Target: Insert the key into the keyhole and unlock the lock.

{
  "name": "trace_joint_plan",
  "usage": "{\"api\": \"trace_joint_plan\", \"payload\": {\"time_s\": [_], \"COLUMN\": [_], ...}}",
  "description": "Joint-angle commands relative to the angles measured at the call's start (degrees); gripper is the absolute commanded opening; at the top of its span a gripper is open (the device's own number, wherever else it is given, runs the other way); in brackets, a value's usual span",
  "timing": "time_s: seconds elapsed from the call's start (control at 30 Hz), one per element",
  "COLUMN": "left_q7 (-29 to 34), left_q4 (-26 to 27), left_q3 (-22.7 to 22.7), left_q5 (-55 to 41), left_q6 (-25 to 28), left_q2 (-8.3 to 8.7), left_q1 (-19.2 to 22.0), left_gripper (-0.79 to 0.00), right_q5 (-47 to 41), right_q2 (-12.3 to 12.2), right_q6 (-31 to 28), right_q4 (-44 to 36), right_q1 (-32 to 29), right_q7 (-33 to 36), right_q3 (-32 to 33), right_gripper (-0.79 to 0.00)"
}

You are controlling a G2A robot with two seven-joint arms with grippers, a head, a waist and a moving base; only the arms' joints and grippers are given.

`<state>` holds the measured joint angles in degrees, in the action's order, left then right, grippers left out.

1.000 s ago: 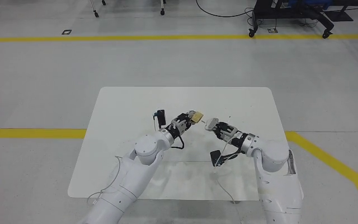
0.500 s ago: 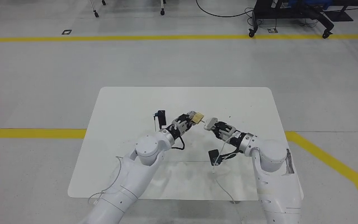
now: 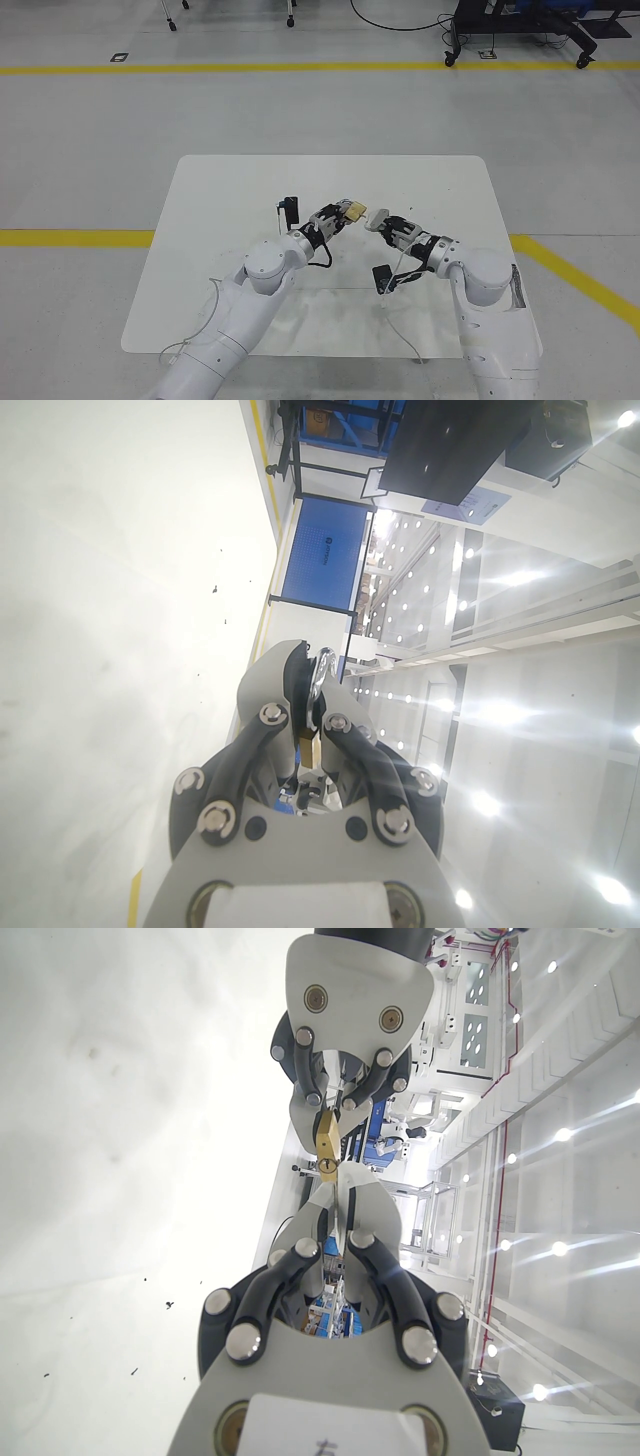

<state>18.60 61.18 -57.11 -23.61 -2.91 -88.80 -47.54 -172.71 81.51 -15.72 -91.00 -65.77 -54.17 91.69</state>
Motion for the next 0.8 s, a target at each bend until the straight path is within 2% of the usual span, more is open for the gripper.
{"api": "trace_joint_plan", "payload": {"time_s": [0.0,0.77], "left_q7": [0.1,-0.3], "left_q4": [-0.2,0.7], "left_q3": [-0.2,-0.6], "left_q5": [-0.2,1.5], "left_q6": [0.0,-1.1], "left_q2": [-0.06,-0.56], "left_q1": [0.1,-0.3], "left_gripper": [-0.785,-0.785], "right_q5": [-0.2,-1.5], "right_q2": [-0.1,-1.3], "right_q6": [0.0,-1.0], "right_q4": [-0.1,0.8], "right_q1": [-0.1,0.2], "right_q7": [0.0,2.3], "right_q3": [0.0,-0.6], "right_gripper": [-0.785,-0.785]}}
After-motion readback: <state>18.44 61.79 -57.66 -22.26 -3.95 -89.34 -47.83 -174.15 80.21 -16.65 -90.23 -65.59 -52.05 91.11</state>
